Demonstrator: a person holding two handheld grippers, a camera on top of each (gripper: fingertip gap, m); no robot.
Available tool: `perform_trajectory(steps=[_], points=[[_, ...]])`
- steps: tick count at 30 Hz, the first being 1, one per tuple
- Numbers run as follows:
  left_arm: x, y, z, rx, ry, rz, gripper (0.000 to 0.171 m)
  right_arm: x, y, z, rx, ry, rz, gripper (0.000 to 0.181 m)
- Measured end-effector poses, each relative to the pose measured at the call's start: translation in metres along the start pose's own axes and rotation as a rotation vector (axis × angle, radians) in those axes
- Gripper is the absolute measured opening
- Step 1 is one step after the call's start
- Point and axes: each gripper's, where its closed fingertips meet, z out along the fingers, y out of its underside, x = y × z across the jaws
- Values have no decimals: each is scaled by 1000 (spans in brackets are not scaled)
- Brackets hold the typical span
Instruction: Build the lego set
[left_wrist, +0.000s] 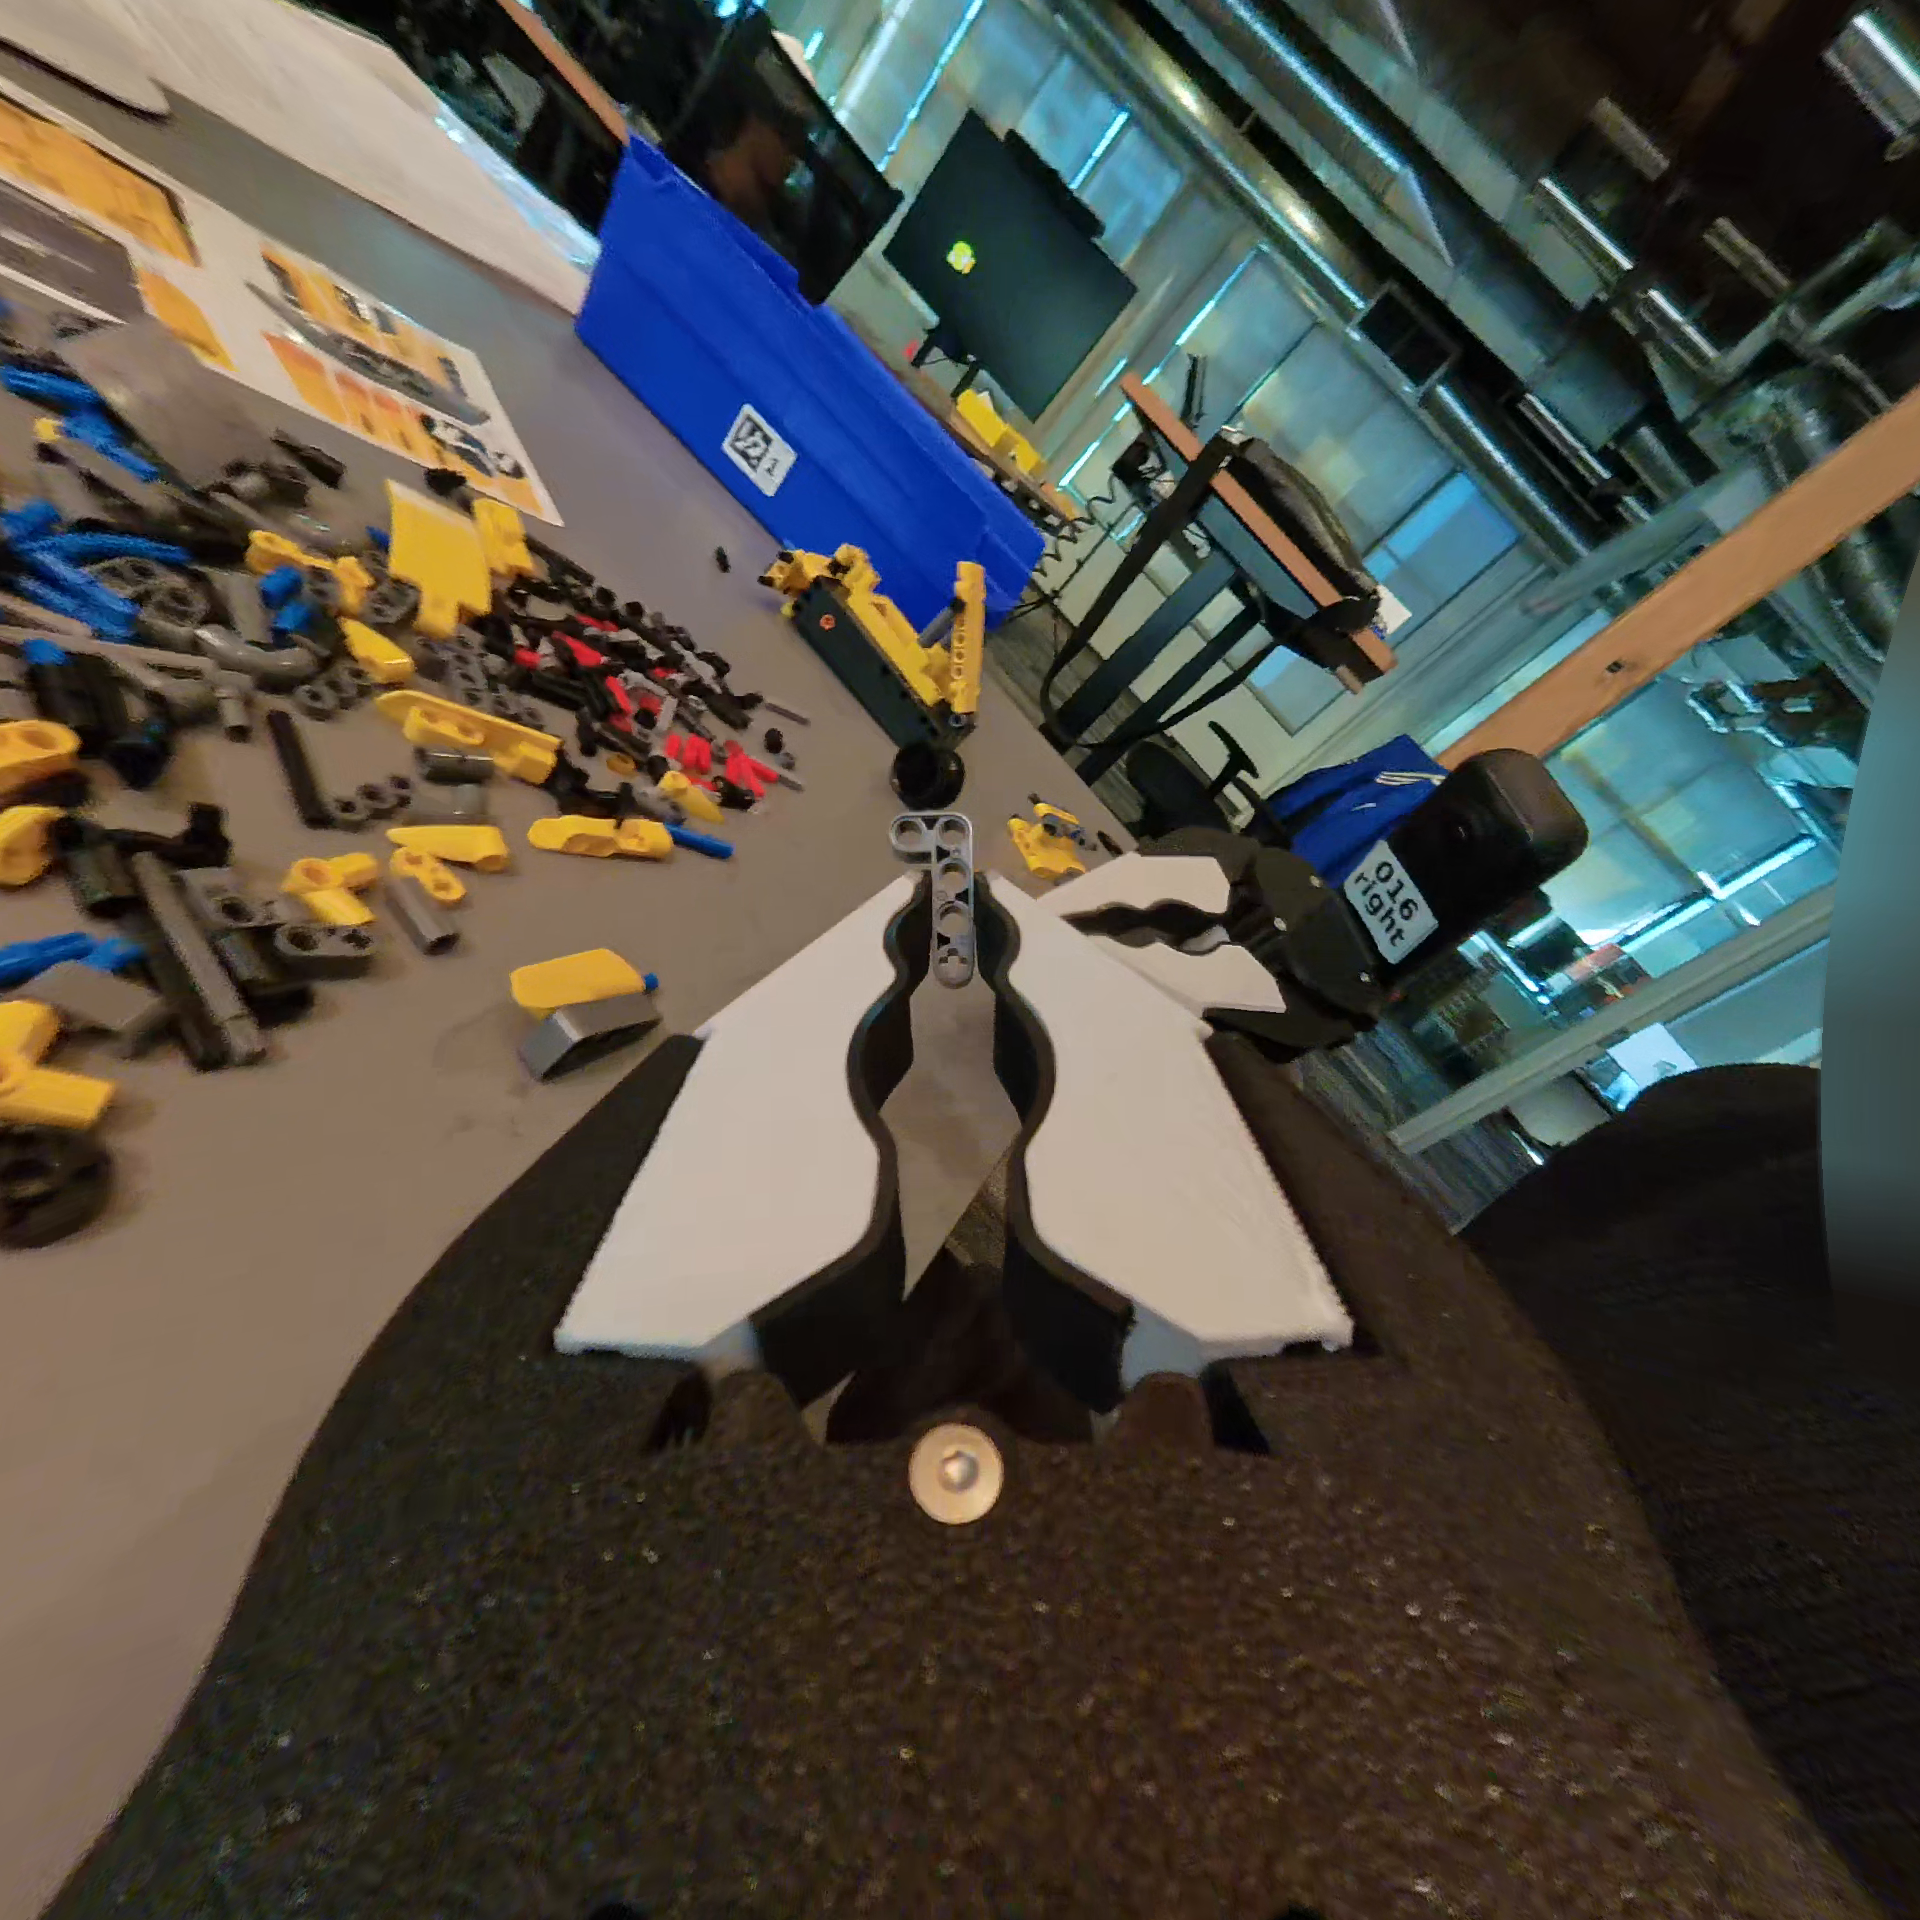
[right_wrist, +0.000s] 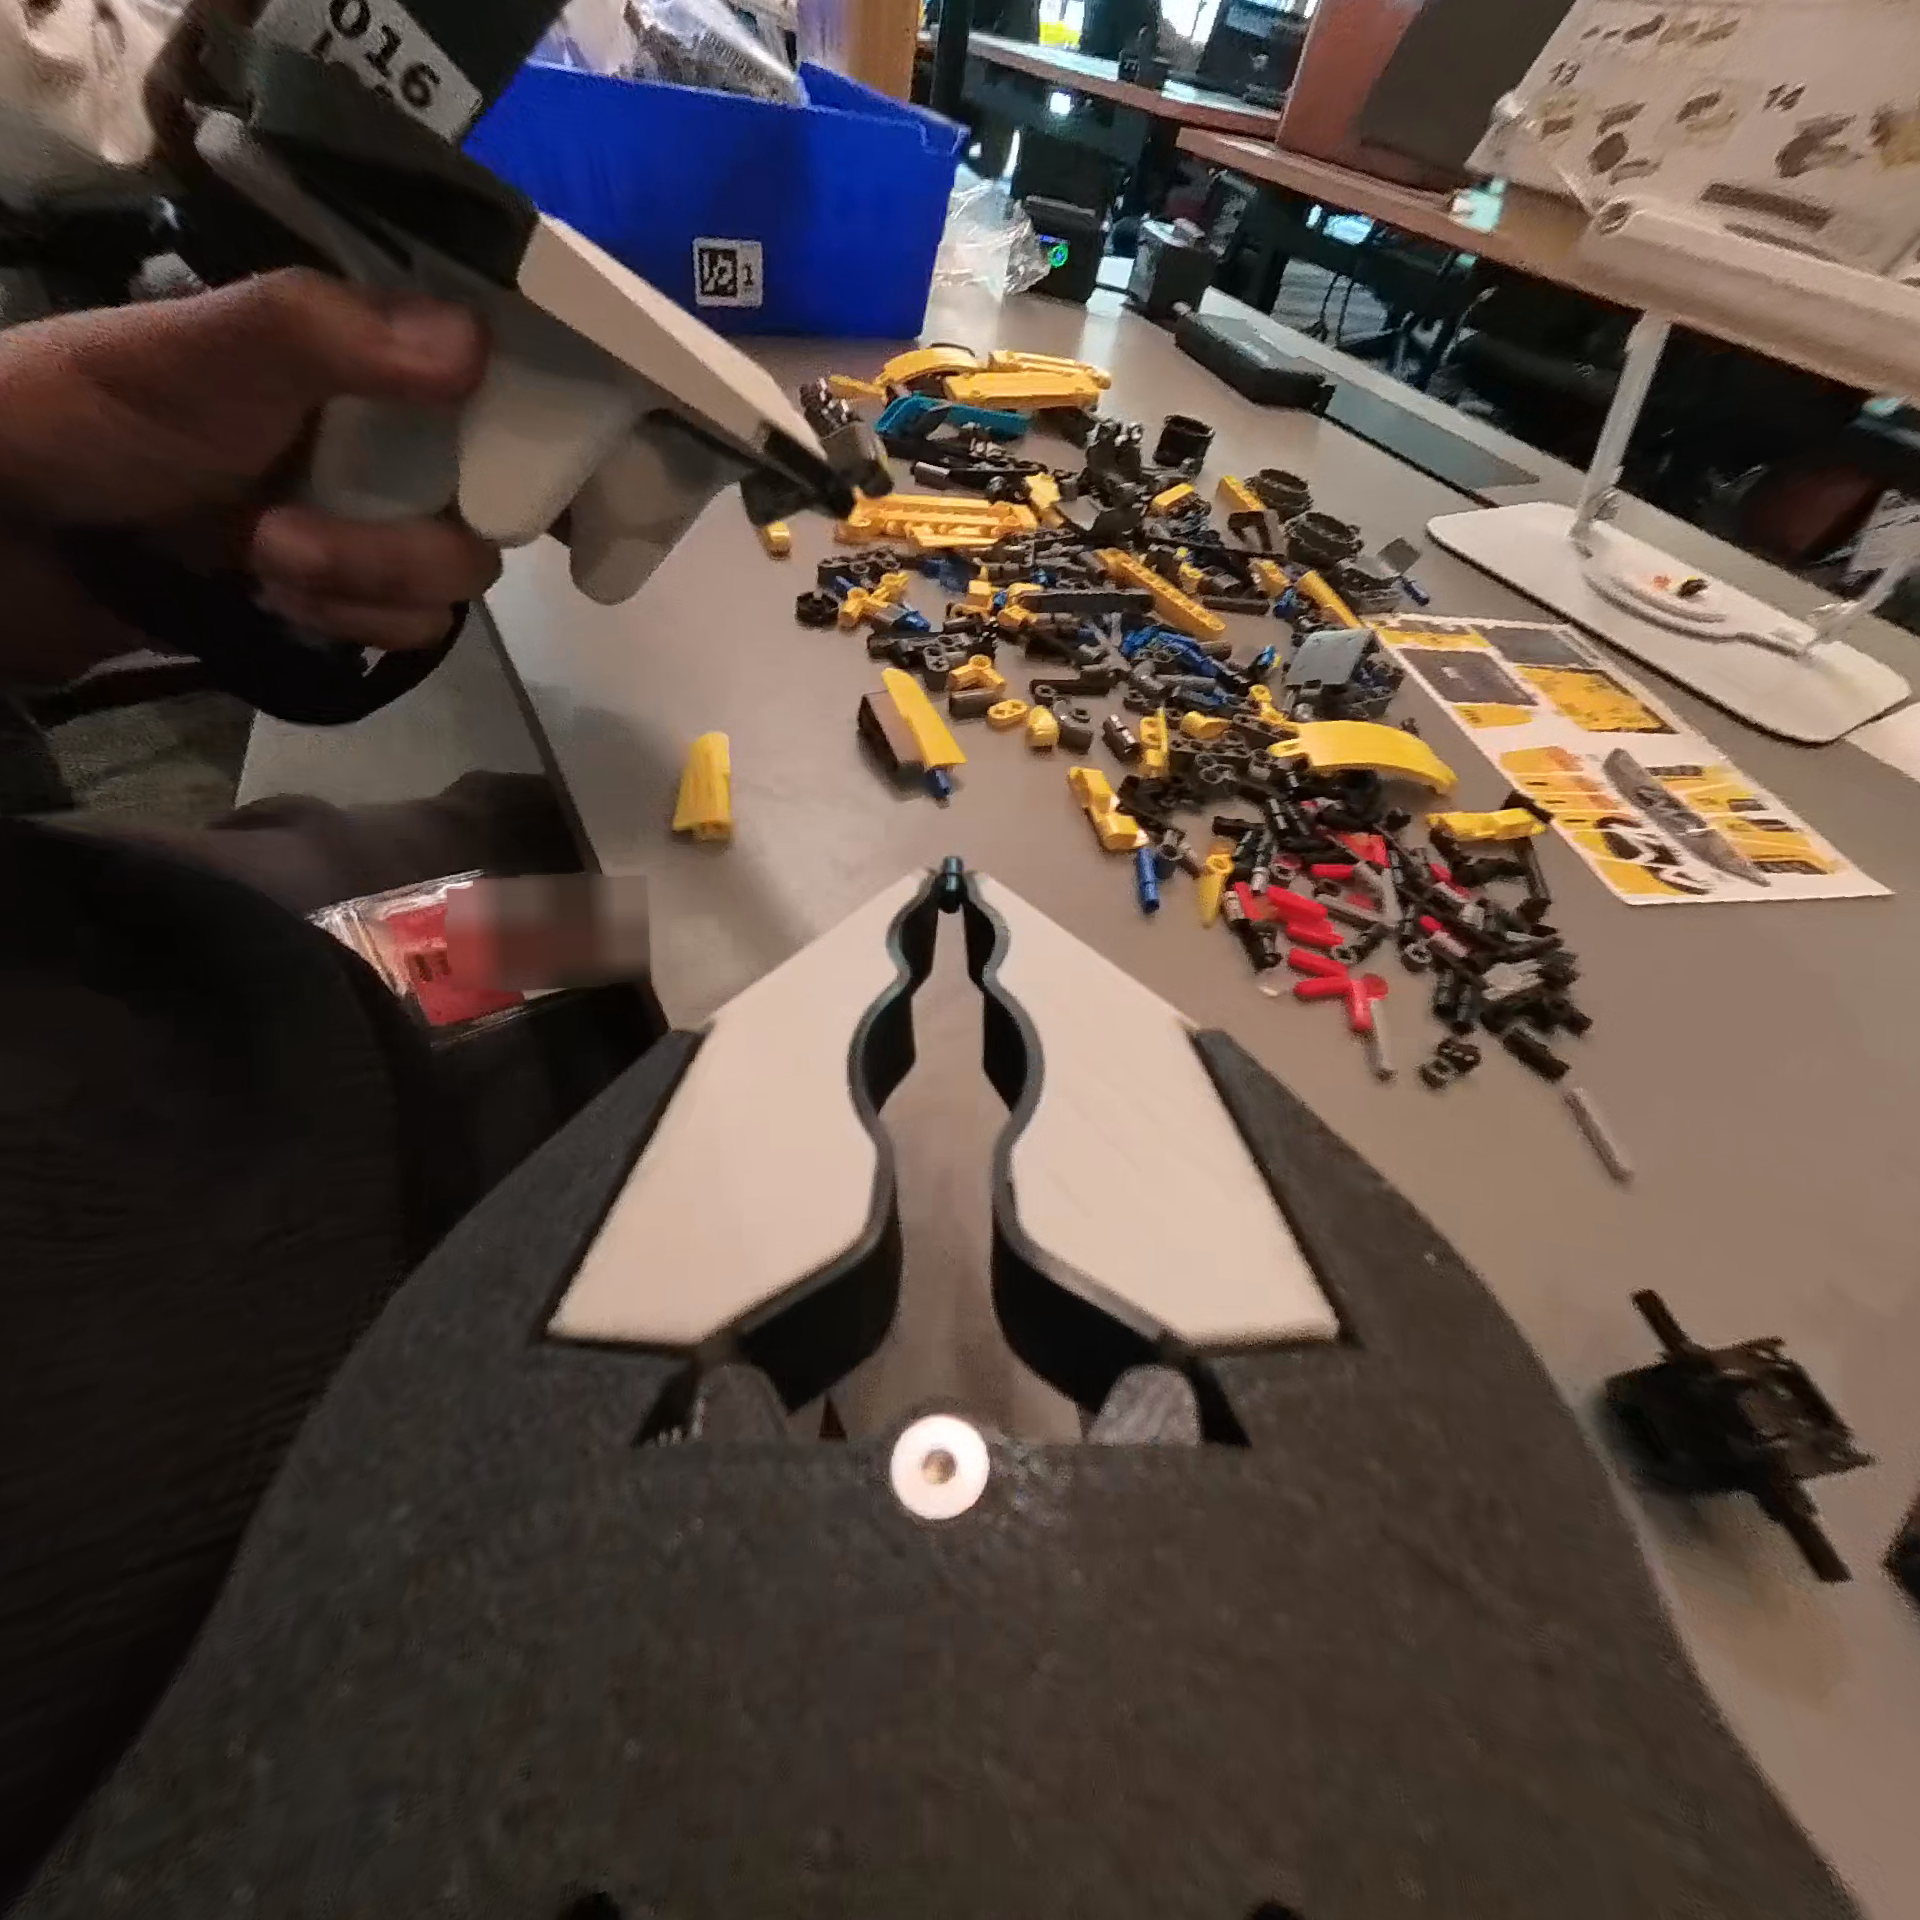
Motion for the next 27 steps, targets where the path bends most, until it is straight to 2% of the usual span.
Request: perform_trajectory(steps=[7, 15, 18, 23, 27], points=[[-19, -14, -22, 67, -45, -33, 7, -8, 22, 14, -137, -29, 8, 3], [-14, -10, -21, 84, 67, -170, 7, -4, 37, 21, -266, -18, 47, 4], [-10, -8, -20, 91, 102, -206, 7, -4, 39, 21, -277, -43, 93, 14], [-5, -13, -22, 142, 135, -232, 7, 1, 20, 19, -163, -8, 66, 18], [1, -17, -19, 202, 162, -260, 7, -21, -34, 19, 101, -27, 40, 18]])
